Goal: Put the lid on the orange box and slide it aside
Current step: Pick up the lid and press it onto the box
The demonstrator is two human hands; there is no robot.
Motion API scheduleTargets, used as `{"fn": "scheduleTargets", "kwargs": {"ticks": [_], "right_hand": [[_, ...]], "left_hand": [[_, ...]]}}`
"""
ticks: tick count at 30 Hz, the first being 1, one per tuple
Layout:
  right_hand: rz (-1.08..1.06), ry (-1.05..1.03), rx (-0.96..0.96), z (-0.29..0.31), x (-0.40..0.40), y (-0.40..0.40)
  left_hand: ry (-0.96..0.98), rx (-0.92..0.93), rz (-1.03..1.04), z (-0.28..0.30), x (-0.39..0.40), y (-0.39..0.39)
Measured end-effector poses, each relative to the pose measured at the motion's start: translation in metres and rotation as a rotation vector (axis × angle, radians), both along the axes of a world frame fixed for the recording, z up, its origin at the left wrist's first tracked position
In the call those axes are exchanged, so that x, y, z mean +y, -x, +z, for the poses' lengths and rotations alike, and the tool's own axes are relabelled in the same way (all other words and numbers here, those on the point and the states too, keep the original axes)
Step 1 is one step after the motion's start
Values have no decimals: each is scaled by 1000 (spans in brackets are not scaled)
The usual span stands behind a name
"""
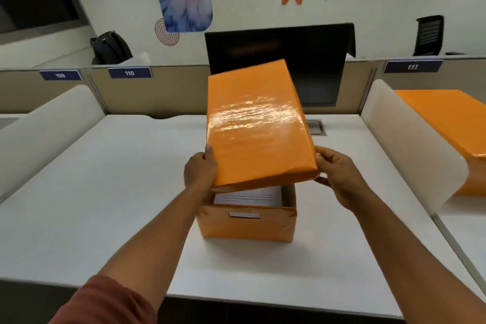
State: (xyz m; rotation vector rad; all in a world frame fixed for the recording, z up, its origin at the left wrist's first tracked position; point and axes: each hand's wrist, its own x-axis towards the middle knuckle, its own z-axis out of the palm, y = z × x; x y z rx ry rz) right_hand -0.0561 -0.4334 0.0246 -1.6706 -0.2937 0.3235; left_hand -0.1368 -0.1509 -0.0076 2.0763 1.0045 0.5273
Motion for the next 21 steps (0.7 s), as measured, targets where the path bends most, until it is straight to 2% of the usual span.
{"fn": "scheduleTargets", "kwargs": {"ticks": [3, 7, 14, 21], "right_hand": [[42, 41, 73, -21, 2, 8], [49, 108, 88, -41, 3, 22], [16, 114, 153, -54, 5, 35], [-96, 149, 218, -64, 18, 46]], "left_hand": [[-82, 114, -17, -4, 15, 15], [-118, 169, -15, -15, 26, 26], [-59, 155, -42, -17, 32, 31], [133, 96, -125, -39, 38, 44]]}}
